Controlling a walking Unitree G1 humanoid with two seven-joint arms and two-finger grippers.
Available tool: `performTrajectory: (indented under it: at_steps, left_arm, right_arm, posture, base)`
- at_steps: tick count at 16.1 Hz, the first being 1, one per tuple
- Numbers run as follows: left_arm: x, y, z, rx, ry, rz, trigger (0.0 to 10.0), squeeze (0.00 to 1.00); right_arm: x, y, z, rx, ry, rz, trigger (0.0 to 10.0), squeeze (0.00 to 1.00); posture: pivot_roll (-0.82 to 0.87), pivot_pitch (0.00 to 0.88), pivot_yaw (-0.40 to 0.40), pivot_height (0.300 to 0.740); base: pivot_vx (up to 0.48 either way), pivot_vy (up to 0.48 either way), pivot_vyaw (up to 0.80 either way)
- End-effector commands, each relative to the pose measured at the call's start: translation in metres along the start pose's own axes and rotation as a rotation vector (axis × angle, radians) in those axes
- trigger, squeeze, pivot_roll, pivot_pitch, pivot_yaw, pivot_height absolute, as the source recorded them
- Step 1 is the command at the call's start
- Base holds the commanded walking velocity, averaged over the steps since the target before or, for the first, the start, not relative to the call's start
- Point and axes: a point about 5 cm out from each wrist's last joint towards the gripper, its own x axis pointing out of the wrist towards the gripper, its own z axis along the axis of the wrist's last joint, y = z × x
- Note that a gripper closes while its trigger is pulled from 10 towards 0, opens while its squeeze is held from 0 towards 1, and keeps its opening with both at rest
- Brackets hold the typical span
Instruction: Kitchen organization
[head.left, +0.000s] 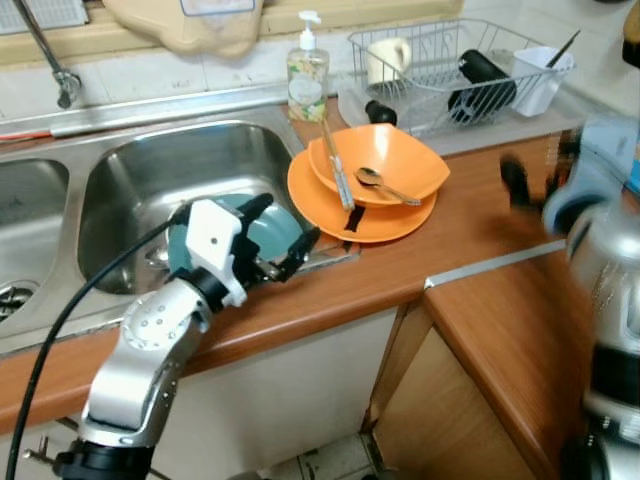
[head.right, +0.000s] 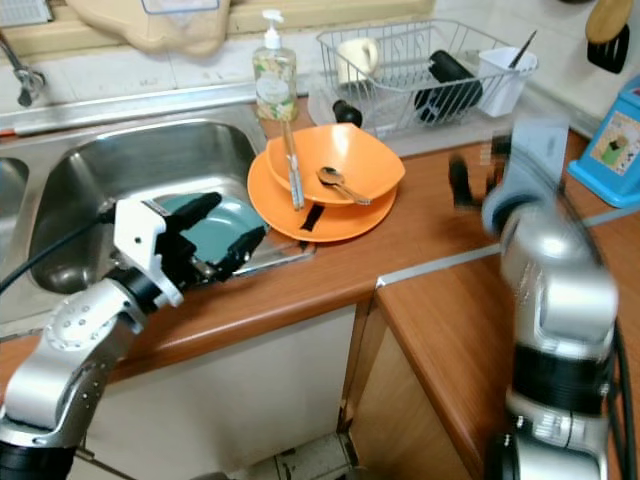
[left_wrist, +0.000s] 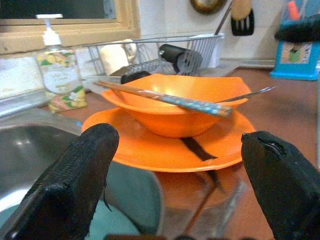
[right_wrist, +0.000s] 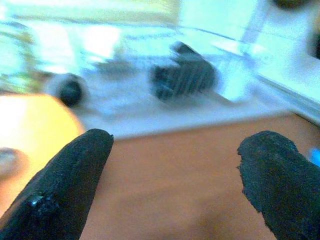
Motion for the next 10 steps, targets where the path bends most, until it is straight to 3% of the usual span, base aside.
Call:
performTrajectory:
  at_steps: [1,2,3,7,10]
  left_arm:
    - [0.0,0.006,0.004,0.027,-0.005,0.011,10.0,0.0]
    - [-0.001,0.008,0.004,0.036,0.001,0.015,10.0,0.0]
    - [-0.002,0.009,0.004,0.04,0.003,0.017,10.0,0.0]
    - [-0.003,0.009,0.004,0.051,0.011,0.015,10.0,0.0]
    - [-0.005,0.011,0.005,0.059,0.015,0.016,10.0,0.0]
  right_arm:
    - [0.003,0.016,0.009,-0.007,0.001,0.101,10.0,1.0]
    - [0.008,0.03,0.02,-0.006,-0.005,0.181,10.0,0.87]
    - [0.011,0.038,0.023,0.0,0.008,0.217,10.0,0.0]
    - [0.022,0.075,0.029,0.014,0.102,0.394,10.0,0.0]
    - [0.034,0.099,0.024,0.058,0.253,0.498,10.0,0.0]
  posture:
    - [-0.1,0.0,0.03,0.74]
    - [-0.1,0.0,0.026,0.74]
    - [-0.09,0.0,0.026,0.74]
    - [-0.08,0.0,0.017,0.74]
    - [-0.07,0.0,0.003,0.74]
  base:
    - [0.0,0.0,0.0]
    - [0.0,0.0,0.0]
    - [0.0,0.0,0.0]
    - [0.0,0.0,0.0]
    - [0.0,0.0,0.0]
